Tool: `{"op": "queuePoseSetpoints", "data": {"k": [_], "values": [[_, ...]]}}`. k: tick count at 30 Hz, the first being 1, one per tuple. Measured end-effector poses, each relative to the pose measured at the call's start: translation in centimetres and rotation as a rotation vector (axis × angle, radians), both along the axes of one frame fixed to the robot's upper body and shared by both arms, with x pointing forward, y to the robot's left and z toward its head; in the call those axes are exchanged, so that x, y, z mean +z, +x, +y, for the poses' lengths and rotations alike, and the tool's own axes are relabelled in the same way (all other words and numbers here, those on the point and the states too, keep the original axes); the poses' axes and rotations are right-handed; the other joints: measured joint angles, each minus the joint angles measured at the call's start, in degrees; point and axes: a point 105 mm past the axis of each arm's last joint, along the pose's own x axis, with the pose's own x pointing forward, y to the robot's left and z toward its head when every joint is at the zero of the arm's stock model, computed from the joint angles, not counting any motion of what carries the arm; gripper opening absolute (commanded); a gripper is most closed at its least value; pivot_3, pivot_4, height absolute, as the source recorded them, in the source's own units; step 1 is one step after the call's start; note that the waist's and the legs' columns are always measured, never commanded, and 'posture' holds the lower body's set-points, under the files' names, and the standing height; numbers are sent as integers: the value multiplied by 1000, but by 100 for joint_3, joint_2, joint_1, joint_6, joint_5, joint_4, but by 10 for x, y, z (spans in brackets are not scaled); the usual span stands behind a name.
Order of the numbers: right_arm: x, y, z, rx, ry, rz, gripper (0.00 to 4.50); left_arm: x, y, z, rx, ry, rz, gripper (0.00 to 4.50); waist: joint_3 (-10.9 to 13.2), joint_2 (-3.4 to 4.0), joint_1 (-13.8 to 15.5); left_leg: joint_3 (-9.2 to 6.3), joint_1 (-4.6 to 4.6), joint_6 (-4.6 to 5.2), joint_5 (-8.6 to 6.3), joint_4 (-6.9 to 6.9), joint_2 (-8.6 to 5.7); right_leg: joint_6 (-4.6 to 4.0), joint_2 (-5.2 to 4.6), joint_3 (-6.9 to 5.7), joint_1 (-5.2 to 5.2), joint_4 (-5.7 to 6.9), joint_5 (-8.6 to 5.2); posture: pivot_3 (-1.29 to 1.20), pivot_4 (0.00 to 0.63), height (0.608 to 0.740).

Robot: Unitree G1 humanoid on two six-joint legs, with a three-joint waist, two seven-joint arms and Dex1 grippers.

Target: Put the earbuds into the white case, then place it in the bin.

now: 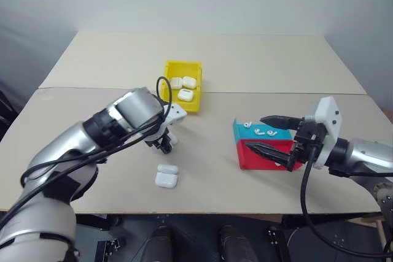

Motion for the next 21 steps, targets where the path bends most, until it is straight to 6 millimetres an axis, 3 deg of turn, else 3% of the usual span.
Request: {"op": "queuePoseSetpoints", "data": {"k": [5, 9, 13, 21], "values": [[2, 1, -3, -4, -4, -2, 4500, 30, 2, 12, -41, -219, -185, 2775, -1, 1, 10, 1, 2, -1, 1, 2, 1, 0, -3, -2, 1, 1, 0, 0, 150, 740], [4, 7, -16, -31, -53, -7, 4500, 69, 0, -8, -188, -629, -484, 2775, -1, 0, 67, 3, 3, -1, 1, 10, 3, -1, -7, -9, 11, -1, 2, 0, 150, 740], [8, 15, -29, -37, -231, -8, 4500, 100, -16, -24, -353, -1000, -607, 2775, -3, 6, 103, 10, 7, -1, 1, 14, -3, 4, -12, -6, 17, -1, 8, 0, 150, 740], [10, 15, -39, 81, -589, 55, 4500, 94, -62, -41, -732, -1305, -581, 2775, -5, 9, 33, 18, 22, -1, 0, 6, 3, 3, -7, 4, 20, -4, 7, 0, 150, 740]]}}
